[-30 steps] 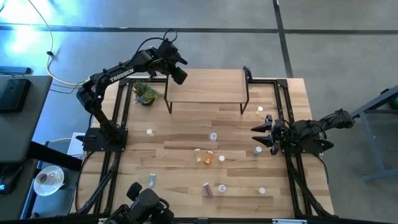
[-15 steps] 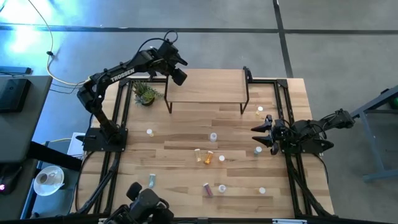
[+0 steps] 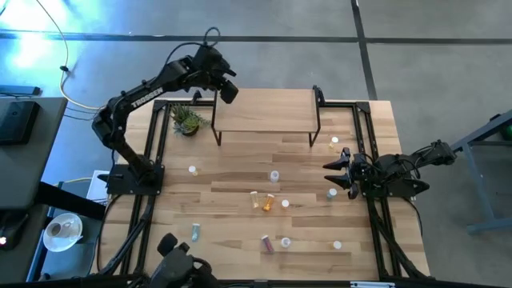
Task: Pick and place medicine bottles onto shelf by color
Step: Put the orange pill bottle on the shelf
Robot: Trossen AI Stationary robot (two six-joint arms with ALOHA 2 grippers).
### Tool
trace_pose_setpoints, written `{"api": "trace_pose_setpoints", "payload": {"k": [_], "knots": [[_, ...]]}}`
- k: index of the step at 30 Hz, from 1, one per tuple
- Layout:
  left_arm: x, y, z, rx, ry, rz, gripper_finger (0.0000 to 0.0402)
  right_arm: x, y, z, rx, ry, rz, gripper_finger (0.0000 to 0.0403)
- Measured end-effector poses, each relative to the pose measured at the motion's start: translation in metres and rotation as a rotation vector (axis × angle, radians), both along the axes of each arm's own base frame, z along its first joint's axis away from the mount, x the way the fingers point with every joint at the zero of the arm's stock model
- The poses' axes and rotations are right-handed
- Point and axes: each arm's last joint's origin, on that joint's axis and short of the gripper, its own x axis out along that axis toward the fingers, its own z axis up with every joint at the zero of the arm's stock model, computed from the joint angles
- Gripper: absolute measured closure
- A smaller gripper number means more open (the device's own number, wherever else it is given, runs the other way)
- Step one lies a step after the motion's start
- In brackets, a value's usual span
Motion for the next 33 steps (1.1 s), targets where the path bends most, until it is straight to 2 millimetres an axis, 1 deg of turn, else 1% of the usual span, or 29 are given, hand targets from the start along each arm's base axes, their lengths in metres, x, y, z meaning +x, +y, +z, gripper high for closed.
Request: {"api": "trace_pose_setpoints", "payload": {"k": [3,9,11,13,15,21,27,33], "knots": [[-0.006,-0.009,0.015,0.045,-0.018,-0.025,0.0197,0.000,0.000,0.000,0.000,0.000,0.000,0.0213],[-0.014,-0.031,0.039,0.132,-0.034,-0.097,0.0197,0.000,0.000,0.000,0.000,0.000,0.000,0.0213],[-0.014,-0.039,0.044,0.156,-0.042,-0.123,0.0197,0.000,0.000,0.000,0.000,0.000,0.000,0.0213],[-0.014,-0.048,0.042,0.162,-0.049,-0.145,0.0197,0.000,0.000,0.000,0.000,0.000,0.001,0.0213],[-0.013,-0.056,0.037,0.160,-0.060,-0.175,0.0197,0.000,0.000,0.000,0.000,0.000,0.000,0.0213],[-0.009,-0.082,0.009,0.154,-0.155,-0.283,0.0197,0.000,0.000,0.000,0.000,0.001,0.000,0.0213],[-0.003,-0.113,-0.027,0.141,-0.245,-0.358,0.0197,0.000,0.000,0.000,0.000,0.000,0.000,0.0213],[0.007,-0.147,-0.067,0.095,-0.283,-0.459,0.0197,0.000,0.000,0.000,0.000,0.000,0.000,0.0213]]}}
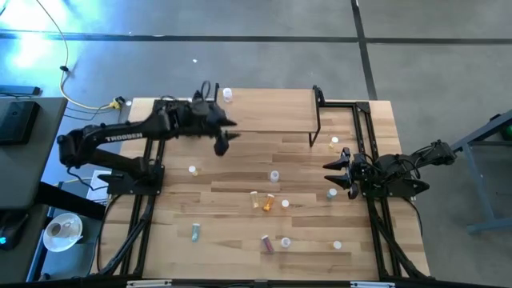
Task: Pick and place medicine bottles onto shelf by color
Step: Put the orange pill bottle on the shelf
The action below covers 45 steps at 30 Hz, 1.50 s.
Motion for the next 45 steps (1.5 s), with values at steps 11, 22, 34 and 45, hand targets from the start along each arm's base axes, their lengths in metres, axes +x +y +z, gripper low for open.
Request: {"api": "trace_pose_setpoints", "payload": {"k": [11,22,34,45], "knots": [[0.013,-0.065,-0.045,-0.076,-0.051,-0.207,0.0197,0.000,0.000,0.000,-0.003,0.000,0.000,0.0213],[0.017,-0.105,-0.047,-0.037,-0.021,-0.253,0.0197,0.000,0.000,0.000,0.047,-0.001,0.000,0.0213],[0.022,-0.106,-0.055,-0.027,0.009,-0.204,0.0197,0.000,-0.001,0.003,0.090,-0.033,-0.036,0.0213],[0.039,-0.112,-0.075,-0.059,0.024,-0.191,0.0197,0.000,-0.001,0.009,0.113,-0.094,-0.044,0.0213]]}}
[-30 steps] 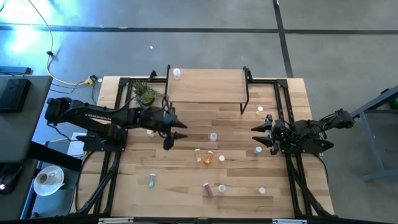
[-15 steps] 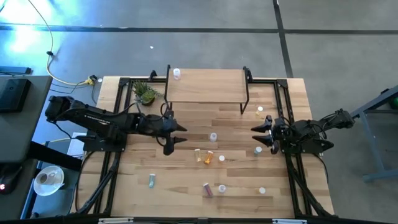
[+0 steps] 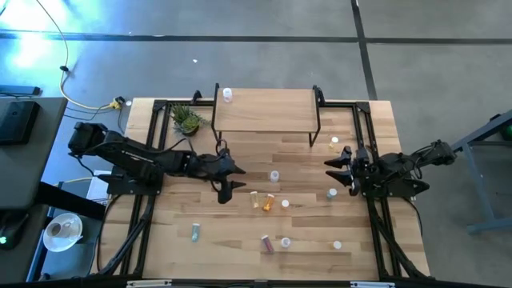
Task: Pick and place medicine bottles onto shelf by color
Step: Put the orange pill bottle on the shelf
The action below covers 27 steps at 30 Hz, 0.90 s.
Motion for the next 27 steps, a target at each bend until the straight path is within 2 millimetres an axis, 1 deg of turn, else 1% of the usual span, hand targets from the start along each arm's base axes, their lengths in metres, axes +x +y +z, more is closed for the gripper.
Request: {"api": "trace_pose_setpoints", "payload": {"k": [5,14,18,22,27], "knots": [[0.000,-0.004,0.000,-0.001,0.001,-0.014,0.0197,0.002,0.000,0.004,0.007,-0.028,-0.029,0.0213],[-0.001,-0.002,0.001,0.008,-0.003,-0.014,0.0197,0.012,0.003,0.005,0.004,-0.020,-0.033,0.0213],[-0.002,-0.001,0.005,0.038,-0.015,-0.030,0.0197,0.018,0.005,0.005,-0.033,0.007,-0.035,0.0213],[-0.005,0.005,0.009,0.047,-0.016,-0.014,0.0197,0.025,0.008,0.021,-0.077,0.044,-0.037,0.0213],[-0.008,0.015,0.011,0.047,-0.015,0.025,0.0197,0.040,0.013,0.034,-0.202,0.193,-0.030,0.0213]]}}
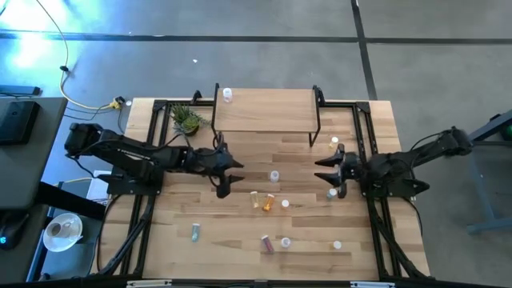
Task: Pick and place medicine bottles onto shelf by color
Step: Put the orange pill bottle on the shelf
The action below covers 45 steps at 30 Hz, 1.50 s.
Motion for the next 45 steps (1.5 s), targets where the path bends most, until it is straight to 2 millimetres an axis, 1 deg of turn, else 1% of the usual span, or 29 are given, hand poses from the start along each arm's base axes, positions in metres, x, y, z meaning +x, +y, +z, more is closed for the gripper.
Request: {"api": "trace_pose_setpoints", "payload": {"k": [4,7,11,17,23,31,35,39,45], "knots": [[0.000,0.005,-0.001,-0.009,0.004,0.025,0.0197,0.014,0.006,0.002,-0.028,0.096,0.043,0.0213],[0.000,0.007,0.000,-0.034,0.000,0.012,0.0197,0.025,0.011,-0.004,-0.041,0.168,0.097,0.0213],[0.000,0.007,0.000,-0.074,-0.005,-0.031,0.0197,0.038,0.016,-0.019,-0.063,0.266,0.105,0.0213],[0.000,0.007,0.000,-0.076,-0.007,-0.032,0.0197,0.061,0.025,-0.029,-0.081,0.319,0.113,0.0213],[0.000,0.007,0.001,-0.073,-0.017,-0.034,0.0197,0.086,0.035,-0.038,-0.091,0.411,0.165,0.0213],[0.000,0.007,0.001,-0.073,-0.017,-0.034,0.0197,0.118,0.048,-0.046,-0.136,0.490,0.251,0.0213],[0.000,0.007,0.001,-0.073,-0.017,-0.034,0.0197,0.126,0.051,-0.055,-0.141,0.557,0.252,0.0213],[0.000,0.007,0.001,-0.073,-0.016,-0.034,0.0197,0.129,0.053,-0.062,-0.139,0.589,0.267,0.0213],[0.000,0.007,0.001,-0.073,-0.016,-0.034,0.0197,0.130,0.053,-0.066,-0.121,0.602,0.261,0.0213]]}}
